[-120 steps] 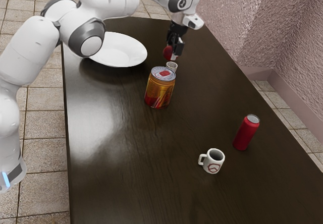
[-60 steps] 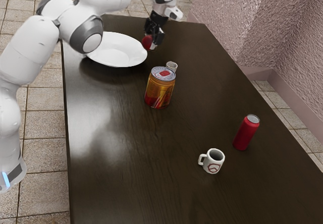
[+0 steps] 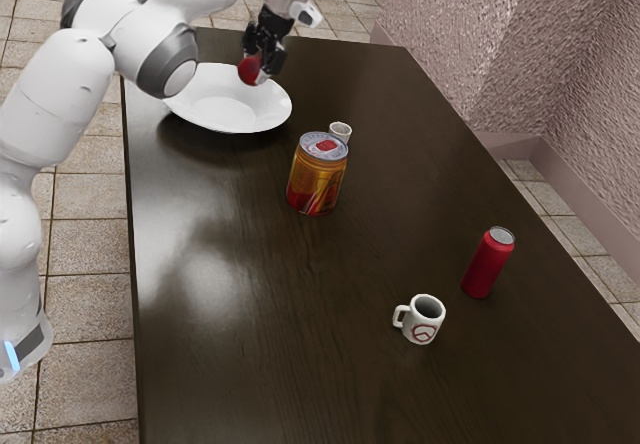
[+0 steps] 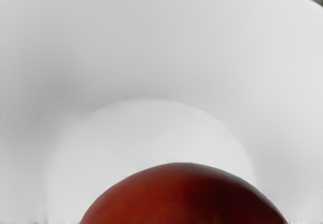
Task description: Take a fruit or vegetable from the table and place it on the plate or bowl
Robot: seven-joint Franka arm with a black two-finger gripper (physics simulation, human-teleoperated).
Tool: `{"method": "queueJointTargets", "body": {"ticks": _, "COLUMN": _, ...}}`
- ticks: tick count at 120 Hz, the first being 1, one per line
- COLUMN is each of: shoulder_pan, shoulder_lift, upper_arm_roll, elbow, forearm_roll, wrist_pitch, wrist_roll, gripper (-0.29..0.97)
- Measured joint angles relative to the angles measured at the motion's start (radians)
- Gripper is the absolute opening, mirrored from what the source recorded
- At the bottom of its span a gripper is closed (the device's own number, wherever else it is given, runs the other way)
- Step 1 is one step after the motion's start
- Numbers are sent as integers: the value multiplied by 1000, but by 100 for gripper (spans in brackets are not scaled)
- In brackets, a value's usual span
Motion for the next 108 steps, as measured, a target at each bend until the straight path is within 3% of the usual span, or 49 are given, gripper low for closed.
{"method": "queueJointTargets", "body": {"ticks": 31, "shoulder_pan": 4, "shoulder_lift": -1, "upper_arm_roll": 12, "elbow": -26, "forearm_roll": 5, "wrist_pitch": -67, "wrist_roll": 24, "gripper": 26}}
{"method": "queueJointTargets", "body": {"ticks": 40, "shoulder_pan": 5, "shoulder_lift": -1, "upper_arm_roll": 12, "elbow": -28, "forearm_roll": 3, "wrist_pitch": -85, "wrist_roll": 29, "gripper": 43}}
{"method": "queueJointTargets", "body": {"ticks": 52, "shoulder_pan": 8, "shoulder_lift": -1, "upper_arm_roll": 14, "elbow": -28, "forearm_roll": -1, "wrist_pitch": -110, "wrist_roll": 34, "gripper": 54}}
{"method": "queueJointTargets", "body": {"ticks": 86, "shoulder_pan": 6, "shoulder_lift": -1, "upper_arm_roll": 22, "elbow": -29, "forearm_roll": -6, "wrist_pitch": -138, "wrist_roll": 46, "gripper": 64}}
{"method": "queueJointTargets", "body": {"ticks": 90, "shoulder_pan": -77, "shoulder_lift": 4, "upper_arm_roll": 106, "elbow": -30, "forearm_roll": -12, "wrist_pitch": -135, "wrist_roll": 50, "gripper": 64}}
{"method": "queueJointTargets", "body": {"ticks": 101, "shoulder_pan": -730, "shoulder_lift": 22, "upper_arm_roll": 726, "elbow": -99, "forearm_roll": -115, "wrist_pitch": -98, "wrist_roll": 63, "gripper": 65}}
{"method": "queueJointTargets", "body": {"ticks": 108, "shoulder_pan": -1113, "shoulder_lift": -22, "upper_arm_roll": 1020, "elbow": -123, "forearm_roll": -156, "wrist_pitch": -60, "wrist_roll": 69, "gripper": 65}}
